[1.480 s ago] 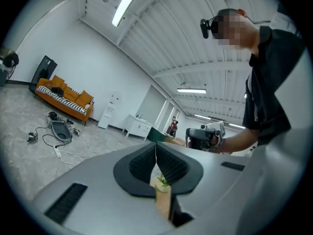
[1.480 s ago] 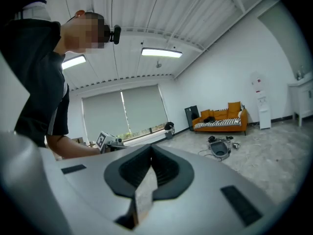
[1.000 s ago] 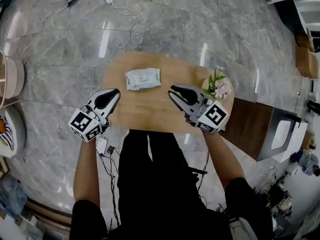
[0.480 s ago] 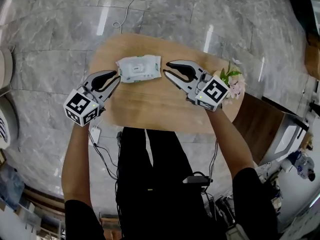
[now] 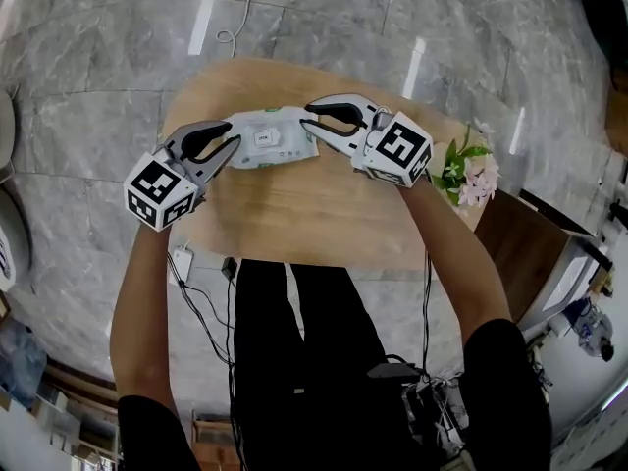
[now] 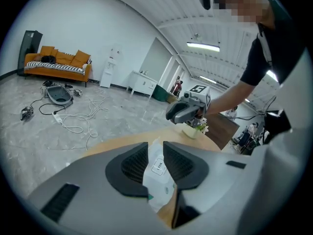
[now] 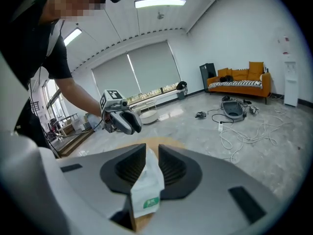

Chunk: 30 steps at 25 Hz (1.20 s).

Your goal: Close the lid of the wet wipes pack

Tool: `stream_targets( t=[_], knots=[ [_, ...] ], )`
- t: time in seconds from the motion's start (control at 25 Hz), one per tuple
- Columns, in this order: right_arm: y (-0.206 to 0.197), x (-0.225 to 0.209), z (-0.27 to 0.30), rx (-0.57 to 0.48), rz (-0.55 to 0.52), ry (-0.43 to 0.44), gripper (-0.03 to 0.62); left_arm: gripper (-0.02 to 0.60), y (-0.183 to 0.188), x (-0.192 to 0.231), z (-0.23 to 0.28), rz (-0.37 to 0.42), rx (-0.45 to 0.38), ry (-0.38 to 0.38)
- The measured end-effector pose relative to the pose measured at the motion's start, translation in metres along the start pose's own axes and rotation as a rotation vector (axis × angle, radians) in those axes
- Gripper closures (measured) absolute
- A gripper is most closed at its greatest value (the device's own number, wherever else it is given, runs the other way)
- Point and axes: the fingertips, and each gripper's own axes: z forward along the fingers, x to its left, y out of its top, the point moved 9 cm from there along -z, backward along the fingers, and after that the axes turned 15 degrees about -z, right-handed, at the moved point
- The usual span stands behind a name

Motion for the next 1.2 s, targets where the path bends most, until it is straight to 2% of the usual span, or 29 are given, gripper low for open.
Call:
stream_targets(
  t=[0.28, 0.52, 0.76, 1.2],
  knots=[
    [-0.029, -0.001, 0.028, 0.043, -0.026, 0.074, 0.514, 0.472, -0.004, 0.018, 0.025, 0.025, 0.044, -0.034],
    [-0.039, -0.005, 0.038, 0.055, -0.028, 0.096, 0.514, 0.479, -0.004, 0.025, 0.036, 0.056, 0.089, -0.058],
    [-0.045, -0.006, 0.040, 0.072, -0.028, 0.103, 0.516, 0.516, -0.003, 0.024, 0.046, 0.090, 0.141, -0.086],
    [-0.047, -0.006, 0.043, 0.083, -0.034, 0.125, 0.558, 0.551, -0.002, 0.022, 0.050, 0.088, 0.153, -0.085]
  ],
)
